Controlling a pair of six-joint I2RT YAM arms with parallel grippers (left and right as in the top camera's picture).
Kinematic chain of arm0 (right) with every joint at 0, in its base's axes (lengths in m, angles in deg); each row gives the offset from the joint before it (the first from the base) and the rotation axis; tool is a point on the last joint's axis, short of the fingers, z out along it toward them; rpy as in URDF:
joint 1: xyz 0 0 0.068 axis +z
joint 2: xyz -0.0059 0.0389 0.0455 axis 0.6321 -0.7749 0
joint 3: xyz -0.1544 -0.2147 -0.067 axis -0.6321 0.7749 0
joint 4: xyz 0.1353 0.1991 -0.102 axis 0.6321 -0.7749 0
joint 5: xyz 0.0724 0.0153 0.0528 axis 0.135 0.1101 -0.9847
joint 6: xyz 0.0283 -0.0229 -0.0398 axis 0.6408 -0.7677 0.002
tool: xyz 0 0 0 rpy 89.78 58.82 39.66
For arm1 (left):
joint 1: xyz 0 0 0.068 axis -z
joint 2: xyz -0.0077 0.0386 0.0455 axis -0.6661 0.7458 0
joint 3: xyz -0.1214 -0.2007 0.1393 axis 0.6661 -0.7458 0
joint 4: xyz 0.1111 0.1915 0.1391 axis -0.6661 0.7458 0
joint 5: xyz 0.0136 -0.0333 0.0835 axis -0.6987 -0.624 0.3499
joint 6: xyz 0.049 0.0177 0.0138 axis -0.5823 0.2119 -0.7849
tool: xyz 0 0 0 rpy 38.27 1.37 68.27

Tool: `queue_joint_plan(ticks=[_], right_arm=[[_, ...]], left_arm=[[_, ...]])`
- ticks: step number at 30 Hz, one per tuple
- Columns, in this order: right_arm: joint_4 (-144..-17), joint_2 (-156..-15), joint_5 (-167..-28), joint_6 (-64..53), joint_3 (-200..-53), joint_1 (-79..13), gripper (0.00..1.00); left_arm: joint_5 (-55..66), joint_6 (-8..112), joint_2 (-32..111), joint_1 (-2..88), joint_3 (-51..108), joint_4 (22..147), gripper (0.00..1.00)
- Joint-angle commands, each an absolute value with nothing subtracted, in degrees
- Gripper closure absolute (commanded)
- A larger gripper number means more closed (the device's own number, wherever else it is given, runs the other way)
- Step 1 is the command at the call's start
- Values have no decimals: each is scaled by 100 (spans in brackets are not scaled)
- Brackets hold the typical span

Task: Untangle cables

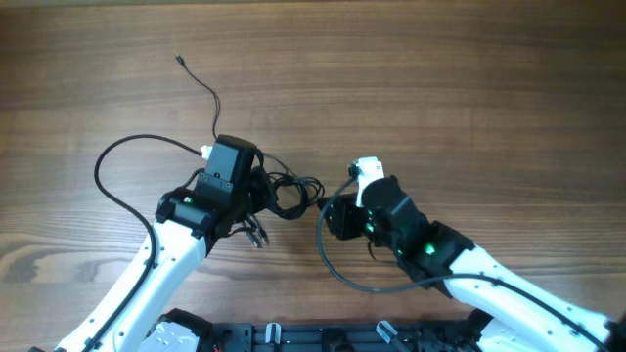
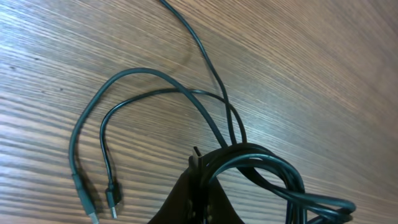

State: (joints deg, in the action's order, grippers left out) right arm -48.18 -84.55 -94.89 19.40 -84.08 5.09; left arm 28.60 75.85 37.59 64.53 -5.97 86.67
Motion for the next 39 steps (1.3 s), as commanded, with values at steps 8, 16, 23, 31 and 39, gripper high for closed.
queue_joint_plan(ticks=[8, 16, 23, 31, 39], right_arm=[[-4619, -9124, -9298, 3748, -8467, 496, 59], [-4780, -9124, -9456, 3907, -8467, 496, 61], [-4208, -9124, -9379, 4148, -8467, 496, 55], [-3834, -9331, -8376, 3752, -8467, 496, 51], [-3989, -9331, -8249, 3304, -8467, -35, 54]], left_arm=[[2451, 7460, 3754, 6447, -631, 8646, 96], [2453, 7790, 3754, 6447, -631, 8539, 96], [1968, 7799, 3754, 6453, -631, 8475, 96], [893, 7309, 3754, 6453, -631, 8337, 96], [-714, 5917, 3744, 6440, -631, 7948, 96]])
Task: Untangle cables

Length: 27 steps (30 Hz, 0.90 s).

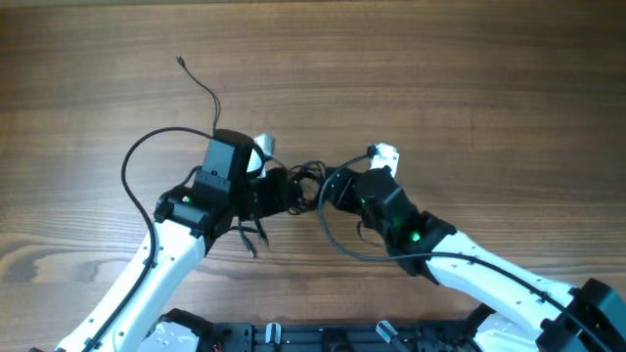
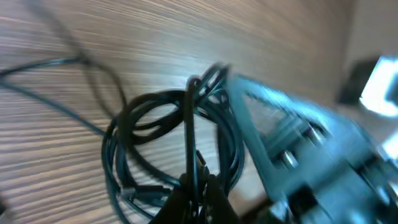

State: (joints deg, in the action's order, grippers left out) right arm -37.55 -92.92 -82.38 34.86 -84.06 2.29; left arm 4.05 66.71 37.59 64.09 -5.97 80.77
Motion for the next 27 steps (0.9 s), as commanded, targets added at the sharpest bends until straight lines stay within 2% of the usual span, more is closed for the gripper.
queue_joint_plan(ticks=[1, 3, 5, 9, 12, 14, 16, 23, 25, 26, 27], right_arm=[[-4206, -9331, -8367, 3298, -8467, -263, 57], [-4522, -9323, -9030, 3121, -8467, -800, 60], [-4516, -9255, -10042, 2045, -8467, -1310, 61], [-4516, -8855, -12815, 686, -8467, -2116, 48], [-4190, -8802, -14125, 493, -8467, -2158, 27], [-4107, -8822, -14345, 295, -8467, -2020, 27], [-4112, -8914, -13869, 295, -8465, -1858, 28], [-4053, -9823, -13554, 660, -8465, -1587, 36], [-3727, -10061, -13899, 1092, -8465, -1579, 49], [-3569, -10118, -13958, 1359, -8465, -1581, 66], [-3521, -10118, -13958, 1403, -8465, -1581, 75]], left_arm=[[-862, 5779, 3728, 6436, -631, 7874, 96], [-854, 5524, 3639, 6436, -631, 7756, 96], [-434, 4899, 3601, 6440, -631, 7800, 96], [694, 4584, 3654, 6442, -631, 7979, 96], [720, 4584, 3665, 6451, -631, 7824, 96], [650, 4586, 3665, 6451, -631, 7730, 96], [362, 4584, 3663, 6447, -631, 7695, 96], [32, 4588, 3663, 6447, -631, 7627, 96], [32, 4612, 3663, 6447, -631, 7618, 96], [34, 4612, 3663, 6447, -631, 7621, 96], [34, 4645, 3663, 6447, -631, 7636, 96]])
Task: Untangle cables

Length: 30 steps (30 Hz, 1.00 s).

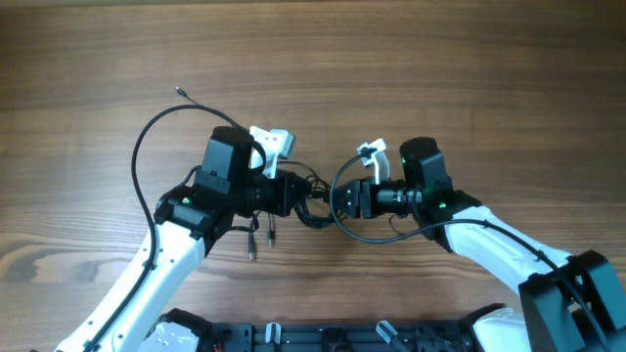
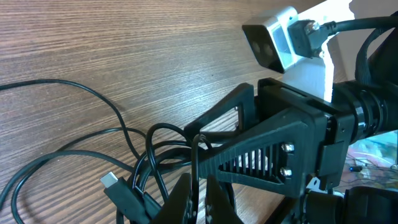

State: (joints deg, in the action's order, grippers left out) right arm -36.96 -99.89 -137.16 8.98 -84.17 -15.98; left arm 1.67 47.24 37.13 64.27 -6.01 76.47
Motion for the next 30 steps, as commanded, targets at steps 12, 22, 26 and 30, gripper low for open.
queue_joint_plan(ticks=[12, 22, 26, 30], right_arm=[[-2730, -10118, -12940, 2504, -8465, -1579, 96], [-2750, -10118, -13300, 2913, -8465, -1576, 96], [-2704, -10118, -13287, 3040, -8465, -1461, 95], [-2512, -10118, -13283, 3322, -8465, -1463, 96]], left_arm=[[655, 8778, 3717, 6453, -708, 8436, 0], [1015, 10514, 3960, 6453, -1683, 6709, 13], [932, 10511, 3960, 6455, -1683, 6486, 27], [910, 10664, 3960, 6783, -1683, 6497, 27]])
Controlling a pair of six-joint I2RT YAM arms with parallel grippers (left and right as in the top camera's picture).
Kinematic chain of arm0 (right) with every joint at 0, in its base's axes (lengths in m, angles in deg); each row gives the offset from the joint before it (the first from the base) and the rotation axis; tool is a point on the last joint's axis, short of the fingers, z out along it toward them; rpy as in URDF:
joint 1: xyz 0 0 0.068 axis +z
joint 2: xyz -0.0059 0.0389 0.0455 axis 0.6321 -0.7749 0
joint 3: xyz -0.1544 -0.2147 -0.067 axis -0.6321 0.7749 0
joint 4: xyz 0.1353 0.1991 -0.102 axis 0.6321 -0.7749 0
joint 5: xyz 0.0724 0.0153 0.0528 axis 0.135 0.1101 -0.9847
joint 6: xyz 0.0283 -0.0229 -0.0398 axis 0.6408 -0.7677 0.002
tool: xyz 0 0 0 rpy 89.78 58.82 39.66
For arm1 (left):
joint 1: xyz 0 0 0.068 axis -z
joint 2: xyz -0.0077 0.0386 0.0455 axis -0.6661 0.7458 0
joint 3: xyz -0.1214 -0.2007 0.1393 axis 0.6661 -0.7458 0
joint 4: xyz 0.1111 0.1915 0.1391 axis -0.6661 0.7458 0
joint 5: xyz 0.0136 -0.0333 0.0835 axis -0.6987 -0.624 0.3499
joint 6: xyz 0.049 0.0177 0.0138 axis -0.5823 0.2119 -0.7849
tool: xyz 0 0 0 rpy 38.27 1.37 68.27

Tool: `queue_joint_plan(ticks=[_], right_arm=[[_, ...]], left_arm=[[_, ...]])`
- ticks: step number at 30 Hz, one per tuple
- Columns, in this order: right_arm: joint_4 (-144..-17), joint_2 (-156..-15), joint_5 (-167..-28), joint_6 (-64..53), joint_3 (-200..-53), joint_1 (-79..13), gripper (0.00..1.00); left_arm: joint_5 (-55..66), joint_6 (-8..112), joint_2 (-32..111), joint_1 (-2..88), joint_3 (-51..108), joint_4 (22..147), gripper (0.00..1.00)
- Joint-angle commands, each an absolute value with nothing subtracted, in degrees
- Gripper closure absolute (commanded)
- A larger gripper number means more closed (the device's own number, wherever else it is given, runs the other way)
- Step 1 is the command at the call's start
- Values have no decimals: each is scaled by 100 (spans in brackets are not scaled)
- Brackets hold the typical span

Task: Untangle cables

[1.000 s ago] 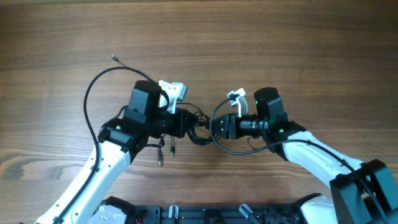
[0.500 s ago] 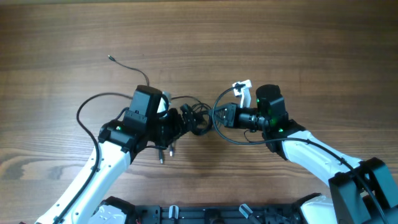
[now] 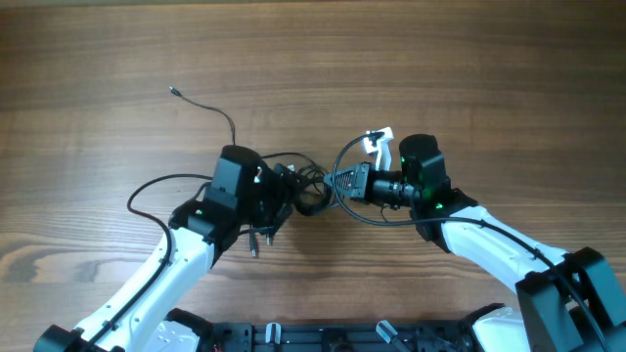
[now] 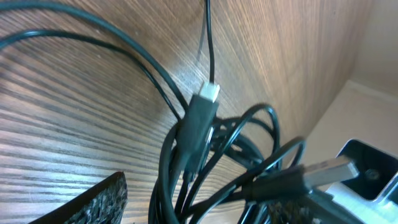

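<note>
Several black cables form a knot (image 3: 305,186) at the table's middle. My left gripper (image 3: 282,194) stands at the knot's left side. In the left wrist view it (image 4: 193,208) is open, one pad (image 4: 102,199) far left, with a cable bundle (image 4: 186,168) running between the jaws. A black plug with a silver tip (image 4: 202,115) lies on the bundle, and a second plug (image 4: 314,171) sits at the right. My right gripper (image 3: 339,184) meets the knot from the right, shut on a cable that loops round it (image 3: 377,220).
A thin cable runs up and left to its small end (image 3: 174,92). Another cable loops out on the left (image 3: 147,196). Two plug ends (image 3: 256,240) lie below the left gripper. The wooden table (image 3: 469,68) stretches all round.
My left gripper was shut on a cable strand and now stands open with the bundle between its jaws. Its wrist has turned. The left cable loop has dropped lower and smaller. The right gripper stays at the knot.
First my left gripper was shut on the bundle while the right gripper sat lower right of the knot. Then both grippers were close at the knot. Then they faced each other across it, each holding cable. Now the left one is open.
</note>
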State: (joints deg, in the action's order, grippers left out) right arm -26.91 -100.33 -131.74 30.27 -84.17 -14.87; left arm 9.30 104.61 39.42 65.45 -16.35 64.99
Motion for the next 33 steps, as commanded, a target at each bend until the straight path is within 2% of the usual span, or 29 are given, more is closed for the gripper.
queue_joint_plan(ticks=[1, 2, 4, 5, 7, 11, 15, 20, 24, 26, 28, 29, 33], right_arm=[[-2422, -10118, -13285, 3372, -8465, -1463, 95], [-2405, -10118, -13283, 3451, -8465, -1463, 96], [-2413, -10118, -13318, 3451, -8465, -1463, 95], [-2413, -10118, -13451, 3448, -8465, -1463, 95], [-2433, -10118, -13725, 3210, -8465, -1463, 96], [-2682, -10118, -13812, 2218, -8465, -1480, 91], [-3156, -10116, -13679, 1597, -8465, -1522, 91], [-4258, -9675, -13471, 850, -8467, -2132, 91], [-4719, -8846, -13434, 896, -8467, -2188, 83], [-4717, -8606, -13436, 1060, -8467, -1762, 79], [-4682, -8649, -12737, 1444, -8467, -1308, 77], [-4586, -8649, -12166, 1706, -8467, -1023, 77], [-3784, -8649, -11301, 1803, -8467, -486, 82]], left_arm=[[985, 10763, 3960, 6873, -1683, 6497, 27], [1050, 10798, 3960, 6949, -1683, 6499, 28], [1271, 10806, 3975, 7017, -1683, 6506, 45], [1465, 10804, 3984, 7015, -1683, 6528, 57], [2228, 10734, 3984, 6993, -1683, 6668, 96], [2165, 9515, 3805, 6497, -1683, 6698, 96], [1804, 8669, 3201, 6042, -1683, 6683, 96], [1791, 8358, 2729, 6025, -1683, 6766, 96], [1791, 8295, 2732, 6025, -1683, 6735, 96], [1789, 8536, 2734, 6029, -1683, 6694, 96], [1763, 8540, 2736, 6029, -1683, 6700, 96], [1688, 8555, 2736, 6029, -1683, 6700, 96], [1590, 8581, 2736, 6029, -1683, 6742, 96]])
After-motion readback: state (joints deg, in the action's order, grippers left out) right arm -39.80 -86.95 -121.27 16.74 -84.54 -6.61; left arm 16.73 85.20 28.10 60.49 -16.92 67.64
